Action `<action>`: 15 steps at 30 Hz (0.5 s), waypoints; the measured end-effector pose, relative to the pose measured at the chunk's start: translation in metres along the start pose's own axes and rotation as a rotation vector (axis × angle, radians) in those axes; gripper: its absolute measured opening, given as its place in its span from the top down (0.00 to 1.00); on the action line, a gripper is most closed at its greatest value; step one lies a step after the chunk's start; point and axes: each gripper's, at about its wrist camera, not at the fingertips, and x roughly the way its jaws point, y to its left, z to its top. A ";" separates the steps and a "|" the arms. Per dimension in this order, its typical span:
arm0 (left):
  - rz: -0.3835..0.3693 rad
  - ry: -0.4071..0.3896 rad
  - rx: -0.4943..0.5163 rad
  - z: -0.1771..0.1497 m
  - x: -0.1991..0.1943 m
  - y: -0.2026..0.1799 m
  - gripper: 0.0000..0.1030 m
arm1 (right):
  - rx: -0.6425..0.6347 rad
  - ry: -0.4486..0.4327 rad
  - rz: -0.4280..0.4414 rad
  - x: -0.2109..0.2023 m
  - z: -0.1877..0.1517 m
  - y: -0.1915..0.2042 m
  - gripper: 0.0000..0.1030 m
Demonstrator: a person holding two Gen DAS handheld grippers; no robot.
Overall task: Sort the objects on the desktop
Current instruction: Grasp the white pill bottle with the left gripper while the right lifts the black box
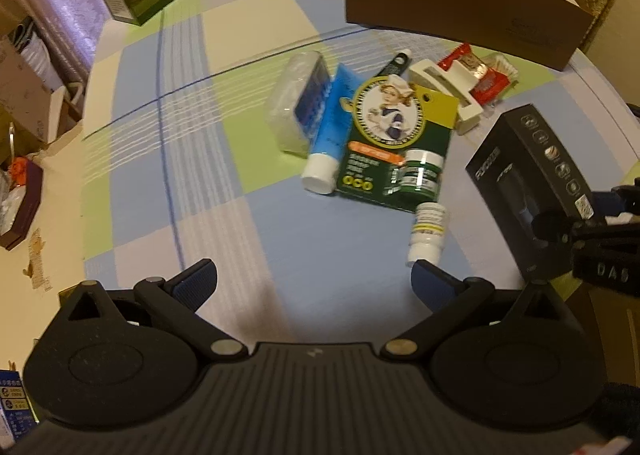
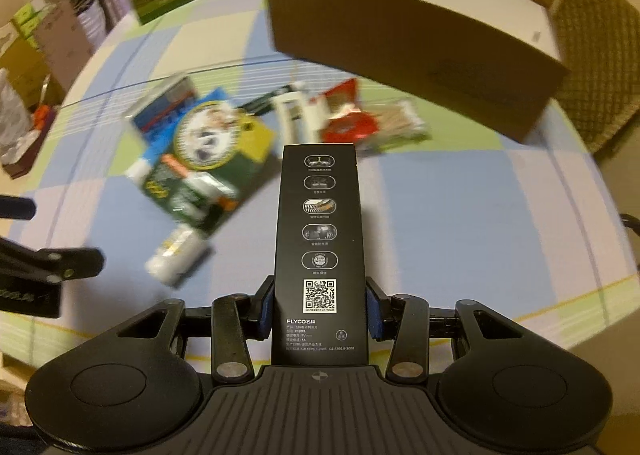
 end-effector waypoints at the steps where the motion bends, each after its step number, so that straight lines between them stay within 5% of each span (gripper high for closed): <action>1: -0.011 0.002 0.002 0.001 0.002 -0.002 0.01 | 0.011 0.000 -0.007 -0.001 0.000 -0.006 0.61; 11: -0.137 0.003 0.038 0.005 0.027 -0.029 0.12 | 0.052 -0.009 -0.053 -0.004 0.005 -0.065 0.60; 15: -0.159 0.044 0.032 0.004 0.048 -0.040 0.37 | 0.041 -0.011 -0.041 -0.005 0.008 -0.083 0.60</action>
